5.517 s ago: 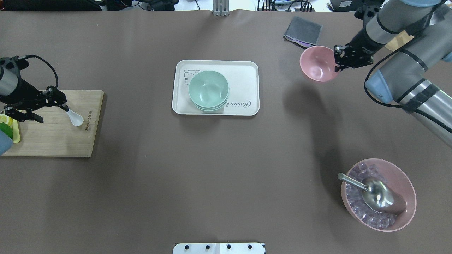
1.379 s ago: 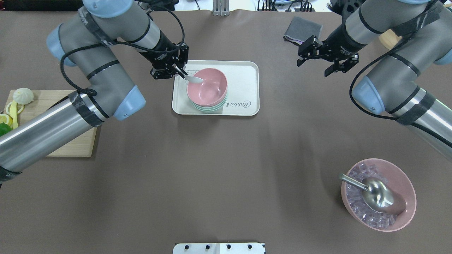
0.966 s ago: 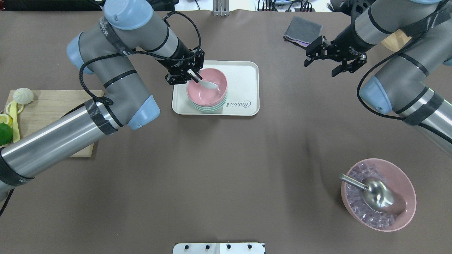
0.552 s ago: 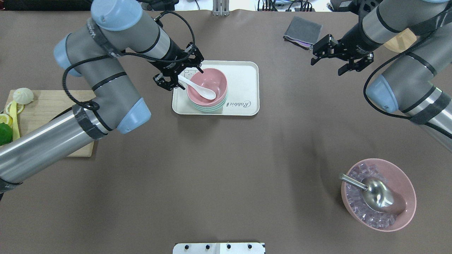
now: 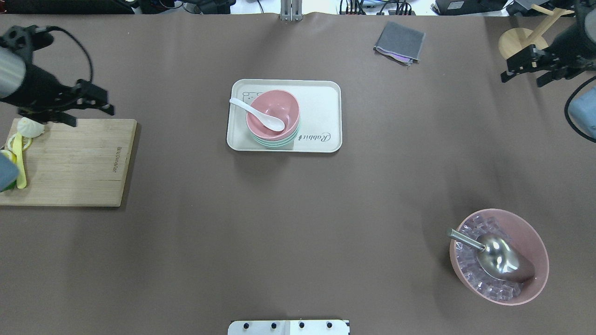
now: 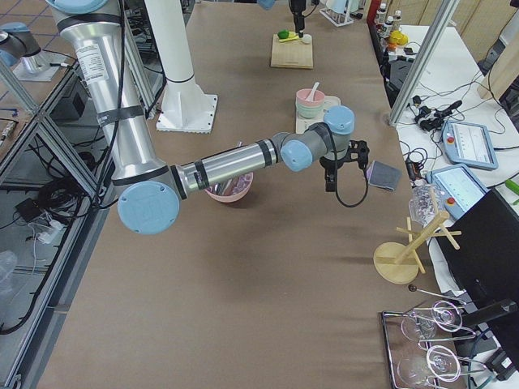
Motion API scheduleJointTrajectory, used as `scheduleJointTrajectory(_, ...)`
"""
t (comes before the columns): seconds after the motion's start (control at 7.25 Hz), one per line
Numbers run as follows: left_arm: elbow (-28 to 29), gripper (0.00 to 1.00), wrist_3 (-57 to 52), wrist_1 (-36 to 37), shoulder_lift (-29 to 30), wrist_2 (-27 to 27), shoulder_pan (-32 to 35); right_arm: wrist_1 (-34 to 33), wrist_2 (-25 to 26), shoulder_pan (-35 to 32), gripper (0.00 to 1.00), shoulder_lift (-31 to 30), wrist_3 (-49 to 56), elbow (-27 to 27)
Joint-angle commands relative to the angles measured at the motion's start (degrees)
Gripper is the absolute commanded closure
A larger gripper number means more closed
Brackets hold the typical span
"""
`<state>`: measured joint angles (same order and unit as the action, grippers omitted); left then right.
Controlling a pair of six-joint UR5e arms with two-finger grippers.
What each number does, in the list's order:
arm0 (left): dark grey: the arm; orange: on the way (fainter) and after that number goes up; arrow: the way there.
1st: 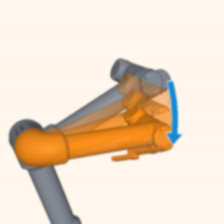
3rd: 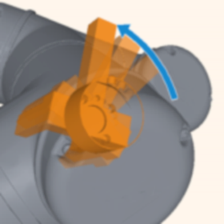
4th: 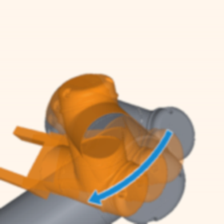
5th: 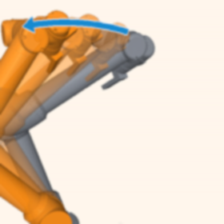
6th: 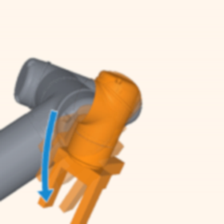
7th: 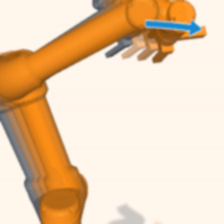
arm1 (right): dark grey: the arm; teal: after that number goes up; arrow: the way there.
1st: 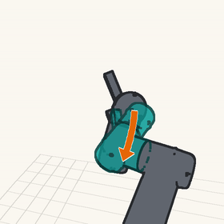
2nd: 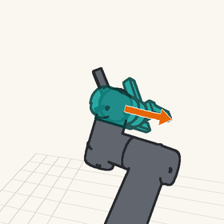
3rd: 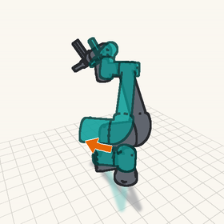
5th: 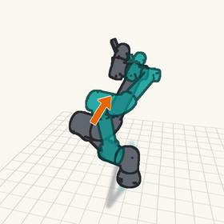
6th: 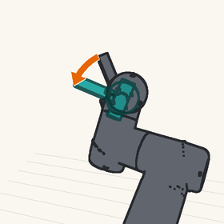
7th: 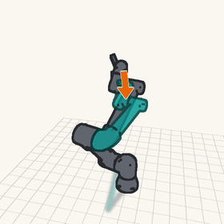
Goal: Stack pink bowl on green and place spoon
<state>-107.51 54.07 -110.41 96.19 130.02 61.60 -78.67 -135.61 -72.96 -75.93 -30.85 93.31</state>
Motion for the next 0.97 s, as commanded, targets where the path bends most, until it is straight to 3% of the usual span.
scheduleJointTrajectory(0.0, 1.8, 0.02, -32.7, -0.2, -12.5, 0.1, 10.5, -4.8, 0.4, -5.6, 0.0, -5.0, 18.4, -0.5)
scheduleJointTrajectory(0.28, 10.4, 0.02, -51.9, 0.1, -13.4, 0.3, 20.1, -4.4, 0.7, -8.9, 0.0, -10.4, 30.4, -2.2)
scheduleJointTrajectory(0.55, 15.3, 0.02, -55.4, 0.1, -13.3, 5.3, 23.8, -3.9, 0.4, -9.7, 0.0, -12.7, 33.0, -2.5)
scheduleJointTrajectory(0.83, 15.7, 0.02, -55.7, 0.1, -14.6, 7.1, 25.0, -4.0, 0.8, -10.0, 0.0, -13.2, 33.1, -2.6)
